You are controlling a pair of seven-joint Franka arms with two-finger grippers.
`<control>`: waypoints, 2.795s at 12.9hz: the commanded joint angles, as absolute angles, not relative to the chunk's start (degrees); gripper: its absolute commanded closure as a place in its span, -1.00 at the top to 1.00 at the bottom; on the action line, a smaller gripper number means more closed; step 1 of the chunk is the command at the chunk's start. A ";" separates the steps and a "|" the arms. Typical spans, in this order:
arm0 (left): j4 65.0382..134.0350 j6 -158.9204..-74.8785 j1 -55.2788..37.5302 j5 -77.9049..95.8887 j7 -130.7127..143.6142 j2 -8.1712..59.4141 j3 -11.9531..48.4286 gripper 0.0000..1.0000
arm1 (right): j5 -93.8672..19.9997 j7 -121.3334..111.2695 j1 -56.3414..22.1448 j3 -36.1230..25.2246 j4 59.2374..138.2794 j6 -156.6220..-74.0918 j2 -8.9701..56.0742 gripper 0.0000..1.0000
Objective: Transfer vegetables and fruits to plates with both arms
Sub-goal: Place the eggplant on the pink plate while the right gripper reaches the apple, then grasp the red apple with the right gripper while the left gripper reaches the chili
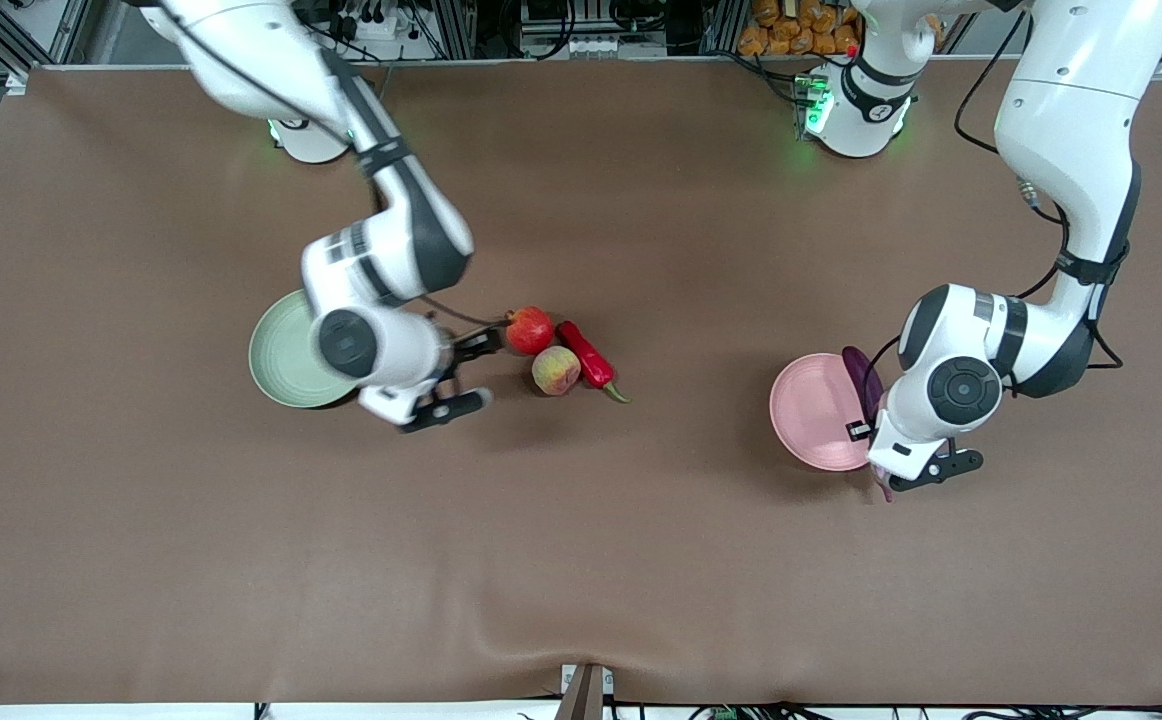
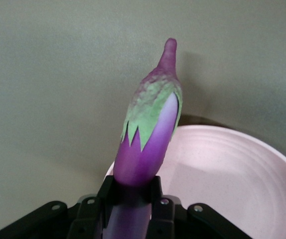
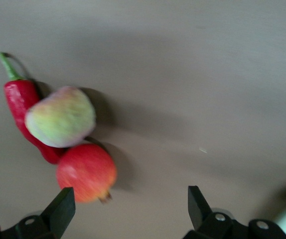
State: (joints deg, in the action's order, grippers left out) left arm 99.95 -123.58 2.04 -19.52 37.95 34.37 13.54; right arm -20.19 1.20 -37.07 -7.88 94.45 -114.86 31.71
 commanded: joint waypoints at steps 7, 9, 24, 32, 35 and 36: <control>97.56 -123.05 1.41 -20.30 41.74 35.33 14.23 1.00 | -21.36 1.49 -46.22 -8.53 103.18 -126.91 33.13 1.00; 97.47 -122.52 0.01 -20.30 45.68 34.81 14.68 1.00 | -21.36 1.49 -46.23 -8.53 103.10 -127.00 33.40 1.00; 95.10 -132.18 -17.75 -9.76 89.20 40.33 22.50 1.00 | -31.11 1.49 -47.99 -8.44 103.10 -126.83 36.30 1.00; 90.10 -139.13 -22.58 -6.59 89.65 47.19 22.50 0.90 | -34.63 1.49 -50.01 -8.44 103.18 -126.83 36.65 1.00; 88.95 -139.22 -23.11 -6.59 89.21 48.34 22.32 0.78 | -34.63 1.49 -49.92 -8.44 103.10 -126.83 36.48 -0.06; 88.95 -139.48 -23.12 -6.68 88.77 49.04 22.32 0.58 | -34.63 1.49 -49.66 -8.44 103.18 -126.48 36.39 -0.43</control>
